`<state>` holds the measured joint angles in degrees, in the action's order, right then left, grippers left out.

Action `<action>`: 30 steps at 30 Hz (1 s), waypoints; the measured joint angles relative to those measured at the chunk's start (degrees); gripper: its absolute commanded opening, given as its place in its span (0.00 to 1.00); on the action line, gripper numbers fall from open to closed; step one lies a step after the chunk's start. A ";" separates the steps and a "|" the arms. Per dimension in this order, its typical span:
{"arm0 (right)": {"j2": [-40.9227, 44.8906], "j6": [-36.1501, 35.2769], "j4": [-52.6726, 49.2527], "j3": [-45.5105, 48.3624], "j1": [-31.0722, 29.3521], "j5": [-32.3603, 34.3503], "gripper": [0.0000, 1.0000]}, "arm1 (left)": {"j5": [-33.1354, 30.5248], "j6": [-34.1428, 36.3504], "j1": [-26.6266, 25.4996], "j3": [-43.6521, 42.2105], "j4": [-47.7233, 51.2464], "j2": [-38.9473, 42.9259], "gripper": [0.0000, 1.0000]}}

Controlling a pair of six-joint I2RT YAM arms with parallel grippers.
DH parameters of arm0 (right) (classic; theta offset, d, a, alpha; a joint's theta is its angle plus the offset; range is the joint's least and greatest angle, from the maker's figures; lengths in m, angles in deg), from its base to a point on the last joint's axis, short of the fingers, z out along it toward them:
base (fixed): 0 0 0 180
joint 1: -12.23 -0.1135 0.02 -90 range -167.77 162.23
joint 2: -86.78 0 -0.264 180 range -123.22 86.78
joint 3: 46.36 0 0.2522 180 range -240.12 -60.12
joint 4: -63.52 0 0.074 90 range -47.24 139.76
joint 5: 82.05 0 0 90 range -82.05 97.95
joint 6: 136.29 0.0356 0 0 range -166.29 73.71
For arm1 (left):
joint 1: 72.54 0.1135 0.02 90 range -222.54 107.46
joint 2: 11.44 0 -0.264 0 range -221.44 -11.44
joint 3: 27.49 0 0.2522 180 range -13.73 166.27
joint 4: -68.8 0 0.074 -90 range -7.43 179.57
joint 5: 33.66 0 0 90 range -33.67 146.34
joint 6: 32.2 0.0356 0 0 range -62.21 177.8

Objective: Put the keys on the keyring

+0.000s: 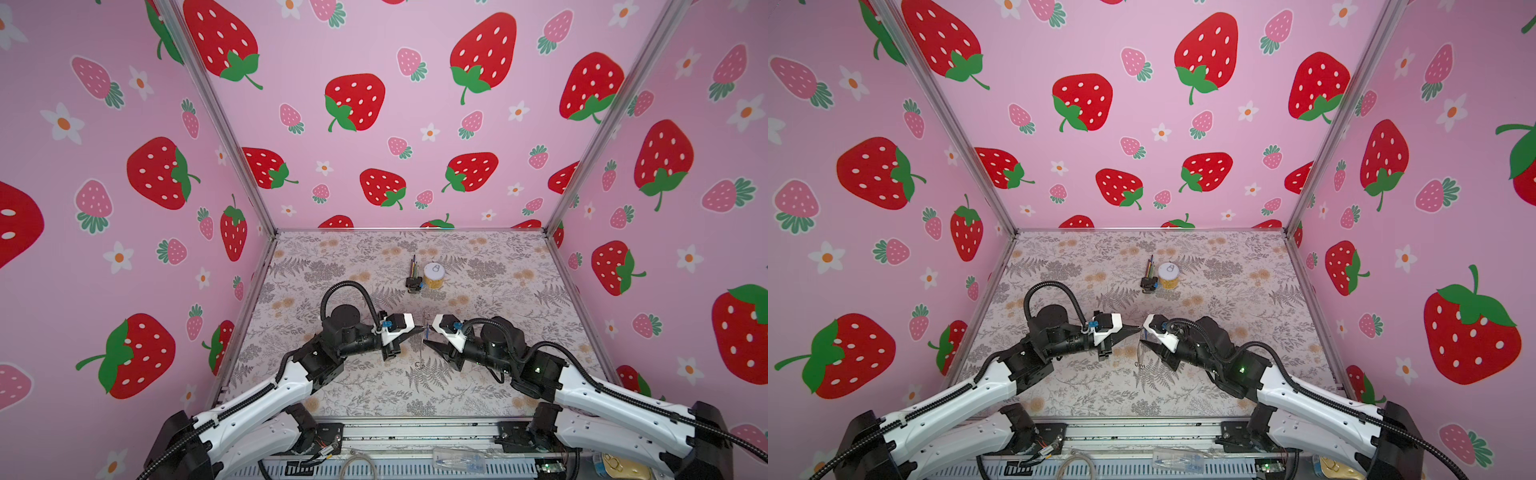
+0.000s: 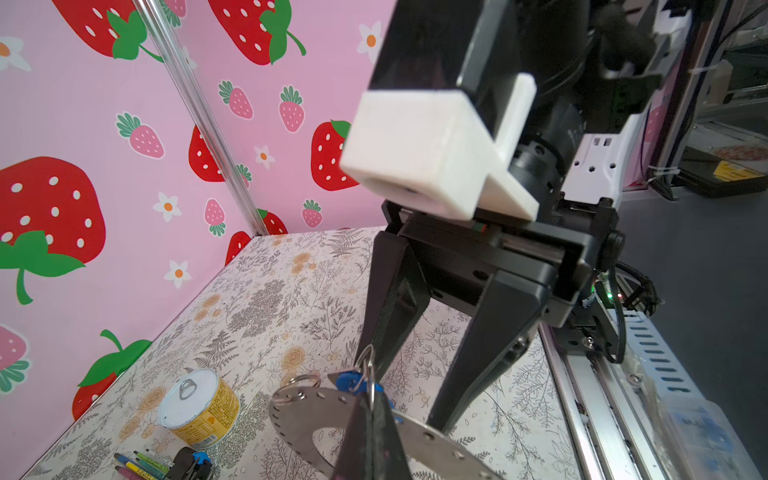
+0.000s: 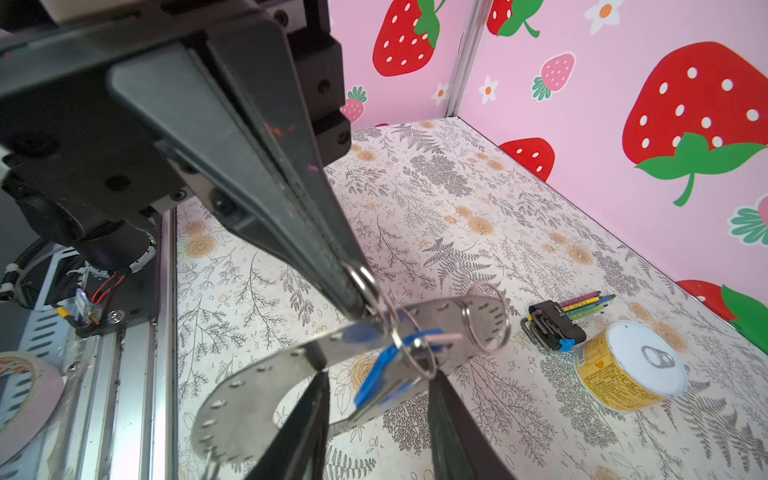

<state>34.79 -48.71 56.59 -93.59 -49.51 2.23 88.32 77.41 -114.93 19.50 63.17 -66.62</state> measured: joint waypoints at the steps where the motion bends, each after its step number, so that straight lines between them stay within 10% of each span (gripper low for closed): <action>1: 0.00 0.26 0.24 0.15 -0.02 0.28 0.36 | 0.00 -0.04 0.02 0.00 -0.13 0.00 0.00; 30: 0.26 3.10 4.68 1.29 -1.99 2.45 0.32 | 0.22 -1.95 0.02 -0.57 -1.62 -0.57 0.00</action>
<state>35.05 -45.60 61.27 -92.30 -51.49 4.68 88.54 75.47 -114.91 18.93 61.55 -67.19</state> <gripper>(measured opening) 0.350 0.050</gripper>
